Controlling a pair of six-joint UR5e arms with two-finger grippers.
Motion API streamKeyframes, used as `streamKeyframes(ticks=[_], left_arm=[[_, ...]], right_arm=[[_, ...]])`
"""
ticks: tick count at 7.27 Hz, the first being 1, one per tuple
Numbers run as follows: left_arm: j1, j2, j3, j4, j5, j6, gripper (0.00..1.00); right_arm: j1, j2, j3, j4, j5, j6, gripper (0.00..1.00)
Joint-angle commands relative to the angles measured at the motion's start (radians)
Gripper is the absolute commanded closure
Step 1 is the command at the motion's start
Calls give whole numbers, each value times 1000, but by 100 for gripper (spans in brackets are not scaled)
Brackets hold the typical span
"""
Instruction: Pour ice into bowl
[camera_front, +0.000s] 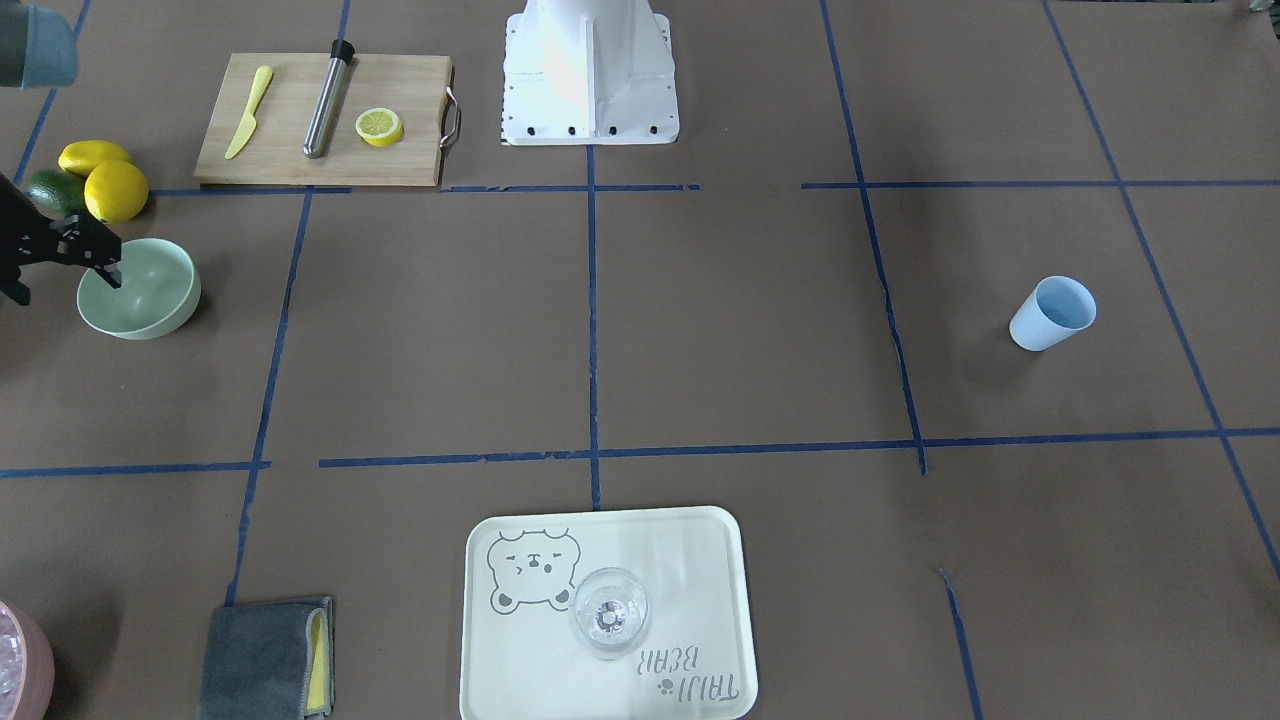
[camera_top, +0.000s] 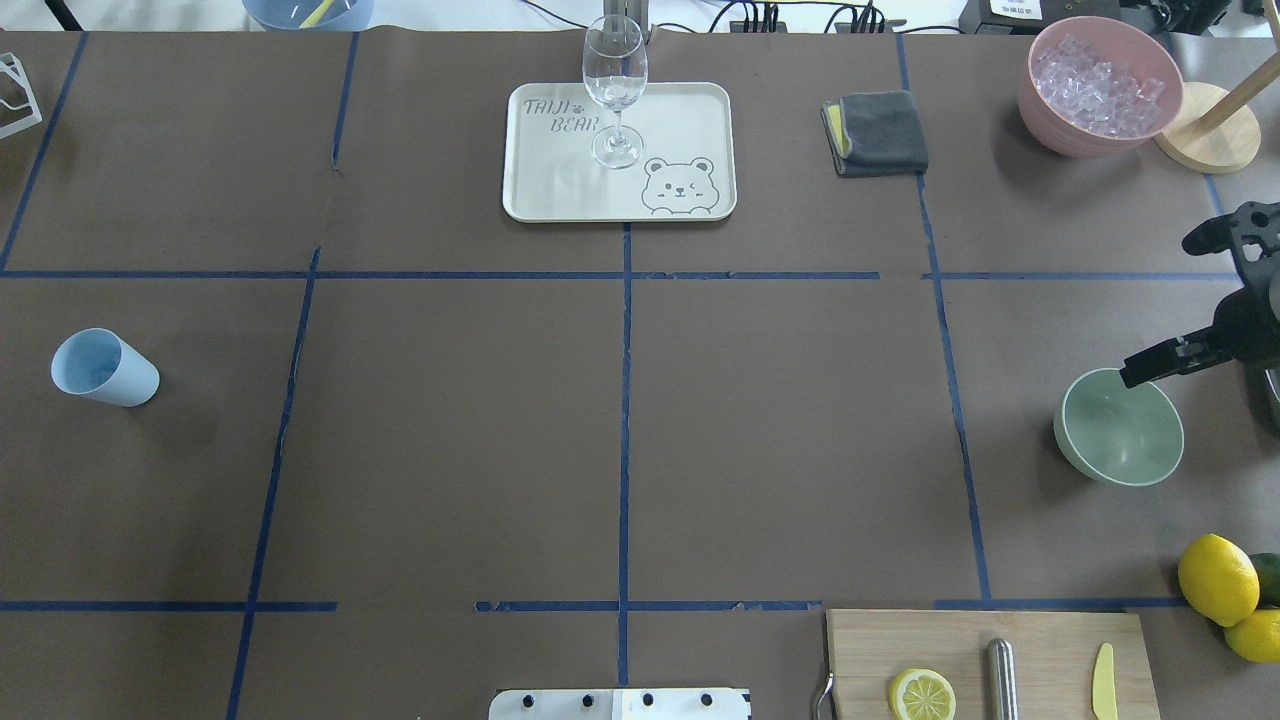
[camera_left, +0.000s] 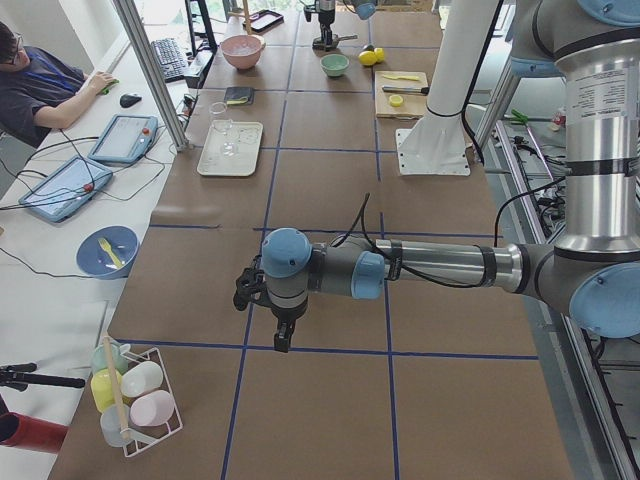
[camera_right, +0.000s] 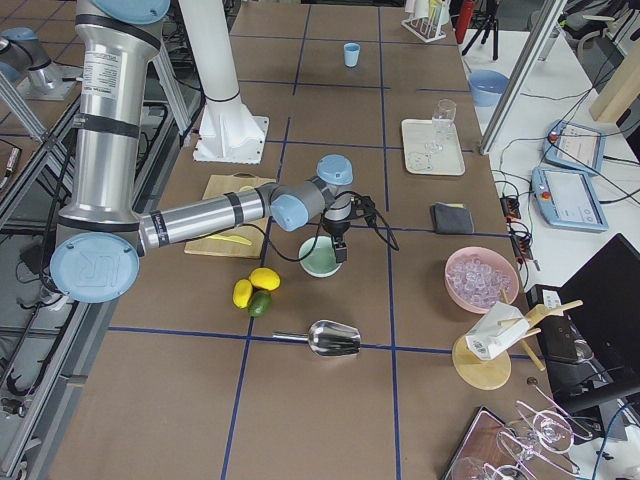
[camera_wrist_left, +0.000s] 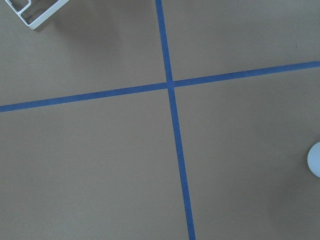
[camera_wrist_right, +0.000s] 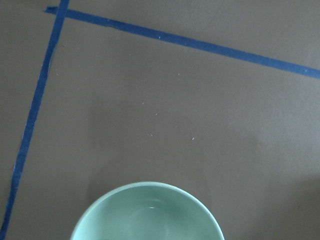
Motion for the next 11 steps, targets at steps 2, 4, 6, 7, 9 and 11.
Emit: streamKeyframes(ticks=[2,4,6,7,9,11], left_arm=[[-1,0,0,-2,0,0,0],[-1,2,1,-2,0,0,0],[-1,2,1,-2,0,2,0],[-1,2,1,-2,0,2,0],[-1,2,1,-3,0,2,0],[-1,2,1,-3,0,2,0]], right_arm=[[-28,-100,-90,230,-8,40,18],[-29,-91,-128,234,-10,43,25],[-32,-79,-145,234,-10,37,42],[-32,-77,-144,234,-8,37,77],[-32,-76,-133,234,-7,43,100],[-29,-76,-101,235,3,48,100]])
